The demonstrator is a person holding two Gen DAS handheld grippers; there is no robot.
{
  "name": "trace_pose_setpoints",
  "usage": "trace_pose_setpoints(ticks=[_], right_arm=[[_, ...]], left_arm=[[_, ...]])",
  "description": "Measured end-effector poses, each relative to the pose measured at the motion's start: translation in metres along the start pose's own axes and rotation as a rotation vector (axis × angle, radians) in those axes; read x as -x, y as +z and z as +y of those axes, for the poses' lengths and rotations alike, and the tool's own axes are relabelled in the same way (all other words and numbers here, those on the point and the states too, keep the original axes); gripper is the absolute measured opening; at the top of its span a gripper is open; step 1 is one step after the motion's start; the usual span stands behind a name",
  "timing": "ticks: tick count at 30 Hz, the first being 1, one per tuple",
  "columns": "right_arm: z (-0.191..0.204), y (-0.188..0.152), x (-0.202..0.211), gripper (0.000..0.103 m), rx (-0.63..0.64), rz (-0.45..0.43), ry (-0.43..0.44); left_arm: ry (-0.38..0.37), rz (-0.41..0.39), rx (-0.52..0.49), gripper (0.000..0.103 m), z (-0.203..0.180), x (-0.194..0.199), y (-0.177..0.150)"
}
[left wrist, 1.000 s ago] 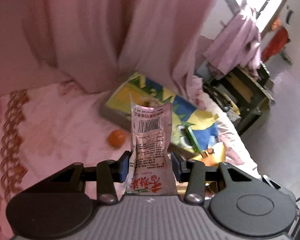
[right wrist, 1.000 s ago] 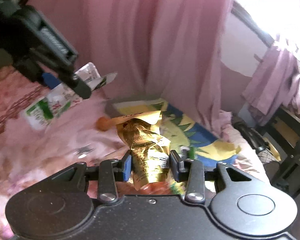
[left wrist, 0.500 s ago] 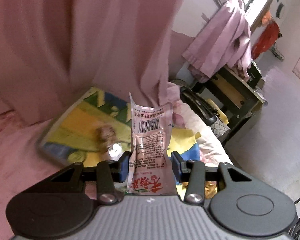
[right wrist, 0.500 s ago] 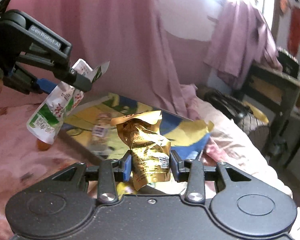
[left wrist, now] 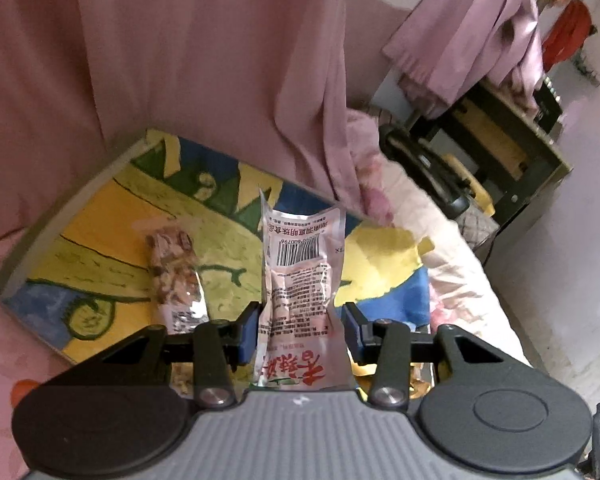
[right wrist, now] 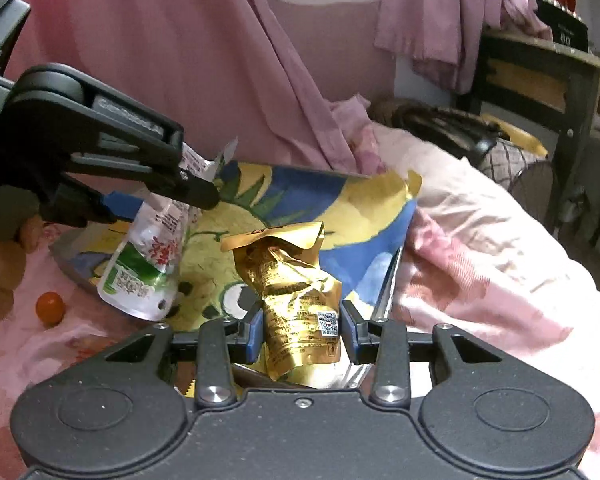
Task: Organize snacks
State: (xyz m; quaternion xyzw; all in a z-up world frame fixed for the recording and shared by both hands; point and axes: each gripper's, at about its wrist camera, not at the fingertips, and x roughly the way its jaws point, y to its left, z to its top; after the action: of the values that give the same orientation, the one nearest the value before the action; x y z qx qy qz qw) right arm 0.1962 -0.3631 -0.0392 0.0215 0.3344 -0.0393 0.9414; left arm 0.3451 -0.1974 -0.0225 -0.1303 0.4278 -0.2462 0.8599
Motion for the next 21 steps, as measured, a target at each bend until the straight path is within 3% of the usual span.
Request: trace_pose_setpoints(ticks=[11, 21], right_arm=[[-0.005, -0.001, -0.014, 0.042, -0.036, 0.060, 0.000], [-0.005, -0.004, -0.019, 0.049, -0.039, 0.084, 0.001]], left_arm=[[0.043, 0.035, -0.043, 0.049, -0.011, -0.018, -0.003], [0.079, 0.067, -0.008, 0.052, -0.005, -0.026, -0.008]])
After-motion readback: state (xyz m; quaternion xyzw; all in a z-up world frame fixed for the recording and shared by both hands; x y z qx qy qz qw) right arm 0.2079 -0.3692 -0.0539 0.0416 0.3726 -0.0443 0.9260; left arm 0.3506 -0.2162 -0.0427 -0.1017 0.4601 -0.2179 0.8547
